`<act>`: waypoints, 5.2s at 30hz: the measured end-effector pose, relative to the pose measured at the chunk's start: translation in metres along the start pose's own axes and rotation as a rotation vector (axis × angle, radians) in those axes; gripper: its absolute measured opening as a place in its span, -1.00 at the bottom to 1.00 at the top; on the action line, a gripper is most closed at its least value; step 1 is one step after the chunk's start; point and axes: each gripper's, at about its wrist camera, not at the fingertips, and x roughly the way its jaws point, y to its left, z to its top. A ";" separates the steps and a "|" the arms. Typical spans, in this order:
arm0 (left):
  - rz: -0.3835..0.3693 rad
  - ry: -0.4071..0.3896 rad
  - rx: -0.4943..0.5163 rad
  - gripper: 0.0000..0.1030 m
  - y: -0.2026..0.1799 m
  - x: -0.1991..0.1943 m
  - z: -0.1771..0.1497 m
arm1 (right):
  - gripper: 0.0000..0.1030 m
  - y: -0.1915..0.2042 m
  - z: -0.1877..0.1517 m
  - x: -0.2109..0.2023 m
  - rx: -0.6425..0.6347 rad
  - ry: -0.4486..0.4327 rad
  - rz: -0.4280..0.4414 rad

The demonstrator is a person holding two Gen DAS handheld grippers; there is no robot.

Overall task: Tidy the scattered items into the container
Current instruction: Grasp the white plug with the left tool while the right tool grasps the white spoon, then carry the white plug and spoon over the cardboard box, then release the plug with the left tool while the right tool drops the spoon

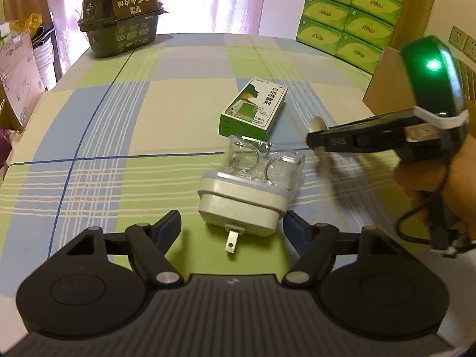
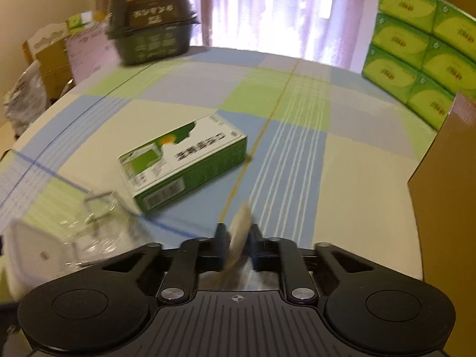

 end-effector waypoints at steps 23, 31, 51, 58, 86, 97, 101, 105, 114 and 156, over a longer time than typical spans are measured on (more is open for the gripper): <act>-0.050 0.026 0.187 0.16 -0.038 -0.038 -0.037 | -0.79 0.000 -0.098 -0.111 0.043 0.079 0.160; -0.071 0.021 0.177 0.16 -0.061 -0.068 -0.057 | -0.79 0.003 -0.119 -0.147 0.083 0.056 0.132; -0.065 -0.004 0.194 0.16 -0.095 -0.123 -0.064 | -0.79 -0.003 -0.132 -0.219 0.130 -0.039 0.092; -0.066 -0.010 0.194 0.16 -0.099 -0.135 -0.068 | -0.79 -0.002 -0.133 -0.235 0.132 -0.069 0.084; -0.271 -0.136 0.329 0.16 -0.219 -0.128 0.029 | -0.79 -0.141 -0.065 -0.314 0.218 -0.270 -0.077; -0.369 -0.163 0.346 0.16 -0.286 -0.097 0.077 | -0.79 -0.209 -0.049 -0.301 0.281 -0.292 -0.129; -0.385 -0.155 0.368 0.16 -0.300 -0.081 0.084 | -0.78 -0.224 -0.051 -0.292 0.298 -0.284 -0.129; -0.405 -0.138 0.390 0.16 -0.310 -0.064 0.087 | -0.78 -0.234 -0.056 -0.283 0.318 -0.275 -0.116; -0.418 -0.109 0.379 0.16 -0.317 -0.035 0.087 | -0.78 -0.246 -0.065 -0.263 0.355 -0.246 -0.093; -0.354 -0.082 0.279 0.43 -0.264 -0.038 0.066 | -0.76 -0.244 -0.073 -0.251 0.363 -0.231 -0.117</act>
